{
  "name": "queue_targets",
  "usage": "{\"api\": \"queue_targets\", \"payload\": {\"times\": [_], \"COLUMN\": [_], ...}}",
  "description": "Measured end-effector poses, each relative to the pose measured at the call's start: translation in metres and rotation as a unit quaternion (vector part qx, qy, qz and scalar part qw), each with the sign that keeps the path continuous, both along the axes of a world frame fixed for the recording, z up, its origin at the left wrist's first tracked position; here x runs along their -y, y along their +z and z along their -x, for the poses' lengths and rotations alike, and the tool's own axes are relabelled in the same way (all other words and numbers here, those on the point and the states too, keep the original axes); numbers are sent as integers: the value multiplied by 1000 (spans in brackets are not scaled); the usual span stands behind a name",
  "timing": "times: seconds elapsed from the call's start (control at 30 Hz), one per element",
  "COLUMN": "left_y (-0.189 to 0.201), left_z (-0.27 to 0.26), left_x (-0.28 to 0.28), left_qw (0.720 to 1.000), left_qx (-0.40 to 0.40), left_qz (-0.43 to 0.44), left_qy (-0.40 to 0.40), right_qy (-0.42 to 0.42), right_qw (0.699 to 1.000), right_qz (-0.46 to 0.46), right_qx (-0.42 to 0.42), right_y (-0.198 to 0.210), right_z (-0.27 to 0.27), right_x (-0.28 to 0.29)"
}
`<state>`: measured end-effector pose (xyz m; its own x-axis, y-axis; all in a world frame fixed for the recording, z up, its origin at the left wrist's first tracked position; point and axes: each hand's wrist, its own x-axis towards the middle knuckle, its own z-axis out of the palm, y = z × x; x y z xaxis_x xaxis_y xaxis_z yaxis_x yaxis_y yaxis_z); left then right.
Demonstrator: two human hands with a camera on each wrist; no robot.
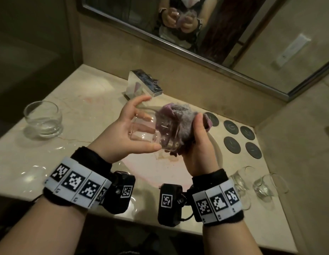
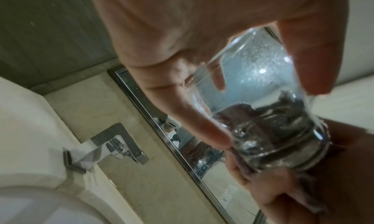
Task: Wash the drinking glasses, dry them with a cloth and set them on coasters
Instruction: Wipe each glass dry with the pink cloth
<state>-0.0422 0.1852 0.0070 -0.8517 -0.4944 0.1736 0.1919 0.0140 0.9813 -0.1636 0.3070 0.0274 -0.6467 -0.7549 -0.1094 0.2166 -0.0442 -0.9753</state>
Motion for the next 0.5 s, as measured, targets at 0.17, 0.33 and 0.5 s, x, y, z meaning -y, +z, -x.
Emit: {"api": "queue_targets", "payload": {"times": [0.17, 0.33, 0.5], "left_y": [-5, -6, -6], "left_z": [4, 18, 32], "left_x": [-11, -27, -35], "left_qw": [991, 976, 951], "left_qx": [-63, -89, -93], "left_qz": [-120, -187, -264], "left_qy": [15, 68, 132], "right_qy": [41, 30, 19], "right_qw": [998, 994, 993], "right_qz": [1, -65, -113], "right_qx": [-41, -83, 4], "right_y": [12, 10, 11], "right_z": [5, 9, 9], "right_x": [0, 3, -2]}}
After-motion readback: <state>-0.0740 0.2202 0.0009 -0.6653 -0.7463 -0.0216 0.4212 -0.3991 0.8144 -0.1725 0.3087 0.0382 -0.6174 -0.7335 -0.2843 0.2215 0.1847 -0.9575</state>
